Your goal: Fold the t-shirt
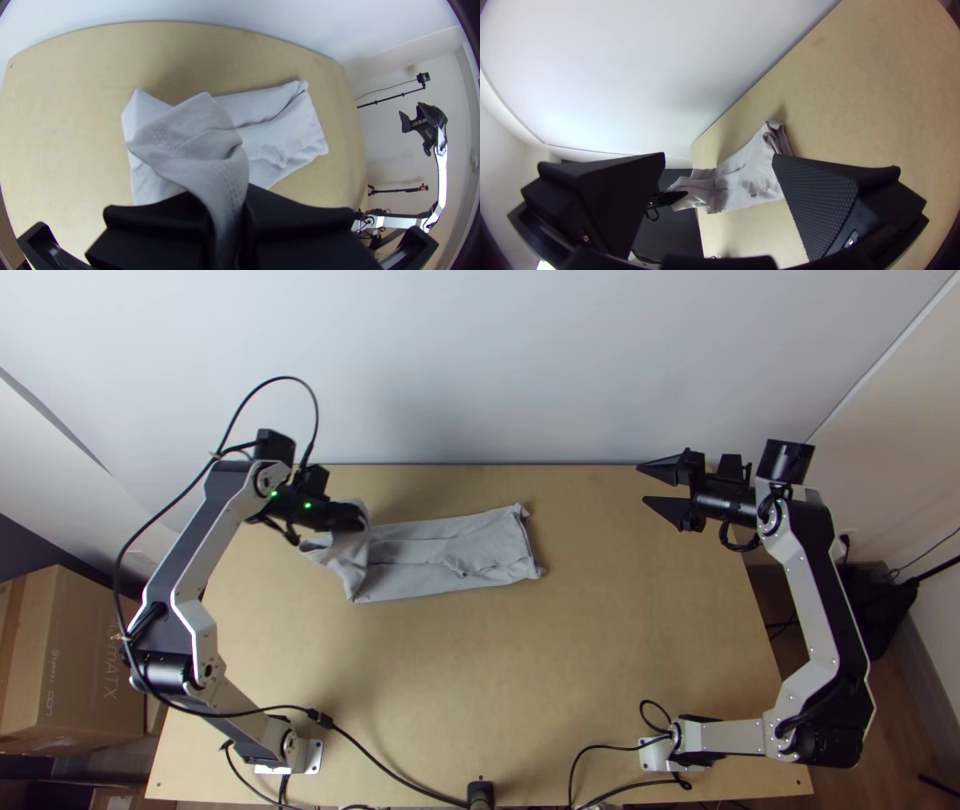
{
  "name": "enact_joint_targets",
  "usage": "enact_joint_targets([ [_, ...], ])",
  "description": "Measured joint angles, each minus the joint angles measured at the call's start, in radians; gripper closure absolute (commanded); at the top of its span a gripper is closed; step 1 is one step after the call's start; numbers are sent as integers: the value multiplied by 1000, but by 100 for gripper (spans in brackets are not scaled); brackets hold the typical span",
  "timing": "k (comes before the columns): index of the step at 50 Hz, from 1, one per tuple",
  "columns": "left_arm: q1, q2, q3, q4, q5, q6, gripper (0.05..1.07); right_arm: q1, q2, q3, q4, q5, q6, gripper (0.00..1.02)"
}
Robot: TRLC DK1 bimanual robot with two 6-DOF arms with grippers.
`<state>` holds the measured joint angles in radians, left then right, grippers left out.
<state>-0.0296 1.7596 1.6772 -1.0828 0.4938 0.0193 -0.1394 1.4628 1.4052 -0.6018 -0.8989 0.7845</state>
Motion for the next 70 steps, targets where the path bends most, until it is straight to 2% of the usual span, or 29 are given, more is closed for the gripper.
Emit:
enact_joint_targets([
  [14, -163, 132, 176, 0, -43, -115, 105, -21, -72, -94, 3, 0, -1, 4],
  [38, -335, 304, 422, 0, -55, -223, 105, -58, -213, -274, 11, 1, -11, 4],
  [50, -416, 428, 522, 8, -110, -282, 104, -77, -319, -357, 10, 5, -15, 4],
  [52, -429, 442, 531, 25, -118, -293, 98, -79, -340, -375, 8, 7, -18, 4],
  [54, -443, 451, 535, 51, -125, -303, 80, -79, -360, -394, 5, 9, -23, 4],
  [57, -467, 460, 539, 99, -133, -326, 22, -79, -385, -422, 2, 11, -31, 4],
  [58, -476, 462, 539, 115, -134, -336, 7, -78, -390, -429, 2, 14, -32, 4],
  [65, -536, 473, 548, 291, -136, -402, 9, -32, -425, -484, -3, 72, -41, 4],
  [70, -568, 473, 557, 350, -136, -426, 9, 7, -438, -515, -5, 97, -49, 4],
])
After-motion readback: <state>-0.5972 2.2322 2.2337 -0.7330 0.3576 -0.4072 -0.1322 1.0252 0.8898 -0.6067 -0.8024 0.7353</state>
